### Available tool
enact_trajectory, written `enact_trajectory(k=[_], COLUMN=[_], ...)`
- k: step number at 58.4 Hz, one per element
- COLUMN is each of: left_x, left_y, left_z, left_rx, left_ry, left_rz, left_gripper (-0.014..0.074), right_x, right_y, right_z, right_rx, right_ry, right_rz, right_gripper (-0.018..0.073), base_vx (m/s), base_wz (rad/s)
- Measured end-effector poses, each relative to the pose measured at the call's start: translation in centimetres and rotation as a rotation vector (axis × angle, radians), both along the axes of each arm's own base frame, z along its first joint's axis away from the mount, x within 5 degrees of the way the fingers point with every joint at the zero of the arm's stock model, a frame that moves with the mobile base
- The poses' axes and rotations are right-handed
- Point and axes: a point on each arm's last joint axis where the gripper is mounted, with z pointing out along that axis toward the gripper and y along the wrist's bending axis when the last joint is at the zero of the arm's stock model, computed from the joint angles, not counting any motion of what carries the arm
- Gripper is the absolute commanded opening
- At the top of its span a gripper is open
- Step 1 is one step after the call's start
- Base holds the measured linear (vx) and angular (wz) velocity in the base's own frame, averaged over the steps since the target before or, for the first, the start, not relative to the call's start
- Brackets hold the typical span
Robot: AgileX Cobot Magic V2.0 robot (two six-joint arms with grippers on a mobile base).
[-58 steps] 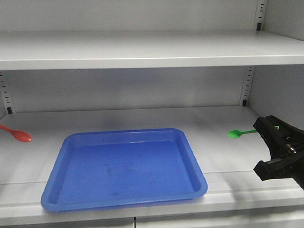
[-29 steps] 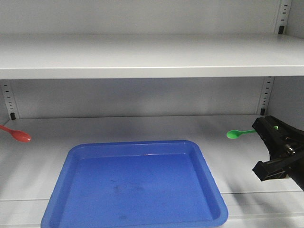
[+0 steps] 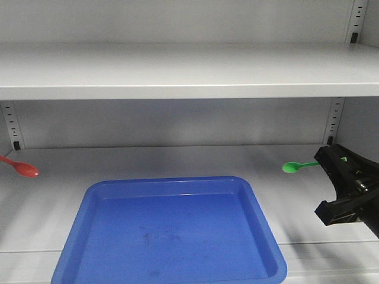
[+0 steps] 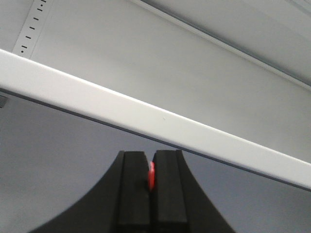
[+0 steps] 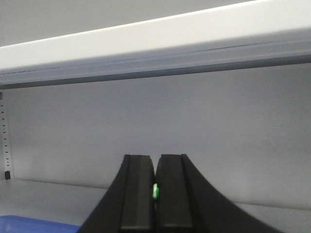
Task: Sort red and green spoons into left cabinet
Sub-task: 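Drive the base up to the cabinet shelf holding the blue tray, then extend both grippers with the spoons over the blue tray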
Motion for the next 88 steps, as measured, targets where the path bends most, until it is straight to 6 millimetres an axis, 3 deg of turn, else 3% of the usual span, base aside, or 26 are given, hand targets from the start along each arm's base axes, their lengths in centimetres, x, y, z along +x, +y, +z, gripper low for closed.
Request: enact_trajectory(k=[43,54,62,75,88], left_x=[-0.1,0.5,1.6,4.6,6.5], left_y=[-0.3,-3.4,-5.6,-8.4,-9.8], left_z=[0.1,-2.0,-3.6,-3.8,-4.8], left_rx=[0.020,0.195,0.210,0.179,0.145], left_ry=[-0.017,0.082,0.178,0.212,0.266], left_rz=[-0.024,-0.300,-0.471,-0.577,-0.625], left_gripper=[0.0056,0.0056,0.0056,0.0056,0.0115], right_x=[-0.1,-0.1,0.4,1.9,4.2], right_y=[0.2,1.1,2.2,6.5,9.1], right_z=[-0.1,-0.8,-1.9,-4.6,-4.1], right_rx=[-0.030,-0.096,-0.046,-0.073,-0.153], right_ry=[-0.002,0.015,0.068,0.192,0.266], right_rz=[0.019,0.115,0.205,0.353,0.345], right_gripper=[0.0081,0.0081,0.0081,0.0095,0.0179], base_vx=[0.00,0.00,0.00,0.00,0.00], base_wz=[0.00,0.00,0.00,0.00,0.00])
